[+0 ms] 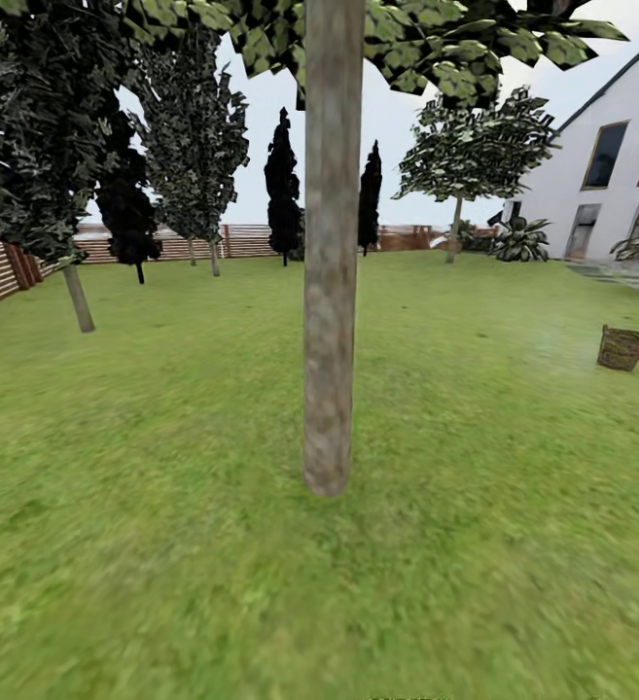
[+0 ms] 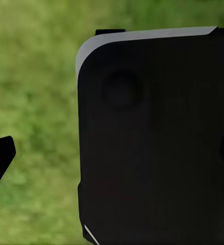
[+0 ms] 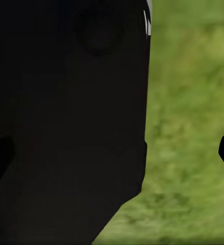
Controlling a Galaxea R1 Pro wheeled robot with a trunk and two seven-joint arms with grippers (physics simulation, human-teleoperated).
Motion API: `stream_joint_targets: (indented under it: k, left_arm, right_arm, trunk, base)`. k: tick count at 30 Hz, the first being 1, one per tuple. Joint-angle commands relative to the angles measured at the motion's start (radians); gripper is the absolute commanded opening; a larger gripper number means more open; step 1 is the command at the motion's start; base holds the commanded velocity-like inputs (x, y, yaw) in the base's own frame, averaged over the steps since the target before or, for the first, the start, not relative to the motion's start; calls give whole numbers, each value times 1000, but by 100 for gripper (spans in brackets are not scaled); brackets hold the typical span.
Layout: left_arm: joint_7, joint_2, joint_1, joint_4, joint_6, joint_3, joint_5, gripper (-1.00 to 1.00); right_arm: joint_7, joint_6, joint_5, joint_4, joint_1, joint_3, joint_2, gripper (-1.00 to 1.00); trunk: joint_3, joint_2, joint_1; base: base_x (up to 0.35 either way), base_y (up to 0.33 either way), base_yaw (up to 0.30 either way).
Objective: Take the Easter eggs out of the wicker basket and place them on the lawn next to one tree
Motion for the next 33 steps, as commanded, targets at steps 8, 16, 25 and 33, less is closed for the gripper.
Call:
stream_joint_targets:
  k: [8,16,25,33]
  left_arm:
    - [0,0,0,1,-4,0,-1,100]
    - [0,0,0,1,-3,0,-2,100]
    - [0,0,0,0,-4,0,-2,100]
    - [0,0,0,0,-4,0,-2,100]
  right_arm:
    - [1,1,0,1,0,0,2,100]
    - [1,1,2,4,0,0,1,100]
    - [1,1,3,1,0,2,2,100]
    - [1,1,2,4,0,1,2,100]
  trunk:
    - [2,0,0]
    - [3,0,0]
    - [3,0,0]
    - [4,0,0]
  base:
    - [0,0,-162]
    - [0,0,-162]
    - [37,-50,-260]
    - [123,-165,-270]
